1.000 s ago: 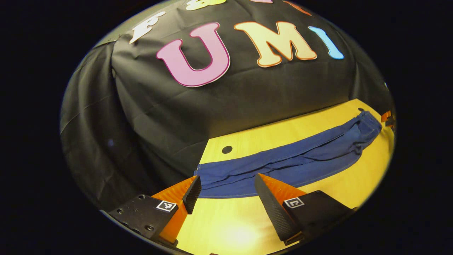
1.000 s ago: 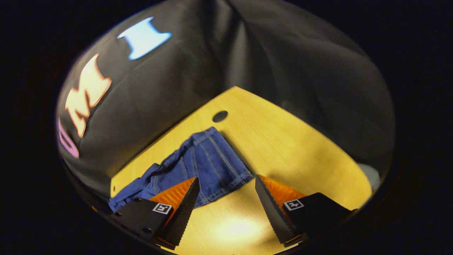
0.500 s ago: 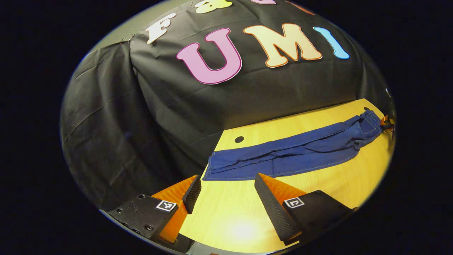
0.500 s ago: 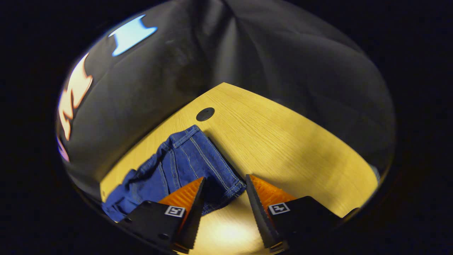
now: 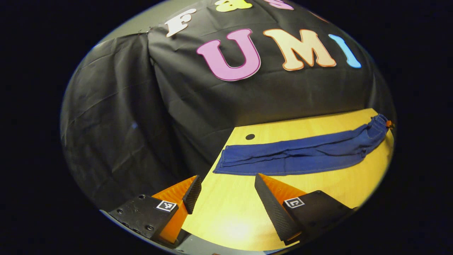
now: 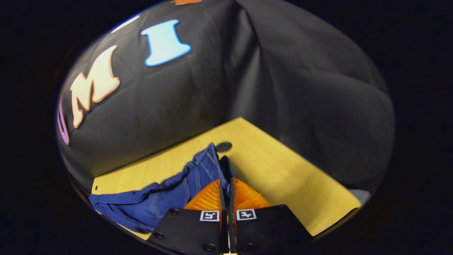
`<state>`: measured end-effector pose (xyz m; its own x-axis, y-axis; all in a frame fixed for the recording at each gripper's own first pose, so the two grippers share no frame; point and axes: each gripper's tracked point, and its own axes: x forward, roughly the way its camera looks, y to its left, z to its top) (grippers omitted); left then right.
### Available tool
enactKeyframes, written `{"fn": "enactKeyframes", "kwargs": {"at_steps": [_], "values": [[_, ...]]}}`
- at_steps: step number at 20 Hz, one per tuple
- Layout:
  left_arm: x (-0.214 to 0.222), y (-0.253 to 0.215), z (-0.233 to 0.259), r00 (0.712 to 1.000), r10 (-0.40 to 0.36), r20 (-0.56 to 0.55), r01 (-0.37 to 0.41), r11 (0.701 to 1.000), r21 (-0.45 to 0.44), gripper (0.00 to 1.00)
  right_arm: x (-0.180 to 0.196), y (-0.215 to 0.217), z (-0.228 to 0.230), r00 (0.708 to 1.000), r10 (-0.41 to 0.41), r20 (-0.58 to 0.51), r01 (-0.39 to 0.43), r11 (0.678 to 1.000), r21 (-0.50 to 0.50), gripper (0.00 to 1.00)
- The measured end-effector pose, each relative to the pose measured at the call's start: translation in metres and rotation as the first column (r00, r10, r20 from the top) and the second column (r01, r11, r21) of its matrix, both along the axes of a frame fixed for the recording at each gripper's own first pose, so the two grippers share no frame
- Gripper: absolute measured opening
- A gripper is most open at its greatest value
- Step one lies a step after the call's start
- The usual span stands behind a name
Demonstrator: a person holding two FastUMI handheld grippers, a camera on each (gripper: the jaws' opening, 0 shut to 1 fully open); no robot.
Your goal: Grasp the waist and the cuffs of the jeans and fold them to make the two legs overlap; first hold the waist and fold one-third of the jeans toward the cuffs, then hold the cuffs and fold the remaining one-third in the same direction to finish folding.
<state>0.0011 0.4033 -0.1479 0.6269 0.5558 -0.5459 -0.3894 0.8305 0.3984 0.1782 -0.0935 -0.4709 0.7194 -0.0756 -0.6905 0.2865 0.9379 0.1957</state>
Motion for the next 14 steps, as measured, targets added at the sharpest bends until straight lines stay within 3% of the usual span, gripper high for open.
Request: {"fn": "enactKeyframes", "kwargs": {"at_steps": [5, 14], "values": [[0.021, 0.031, -0.024, 1.000, -0.002, 0.011, 0.003, 0.993, -0.115, 0.95, -0.001, 0.015, 0.089, 0.973, 0.143, 0.182, -0.125, 0.986, -0.110, 0.03], [0.080, 0.104, -0.044, 0.994, -0.106, 0.001, 0.105, 0.983, -0.151, 0.95, -0.030, 0.039, 0.168, 0.892, 0.316, 0.324, -0.269, 0.946, -0.181, 0.05]]}}
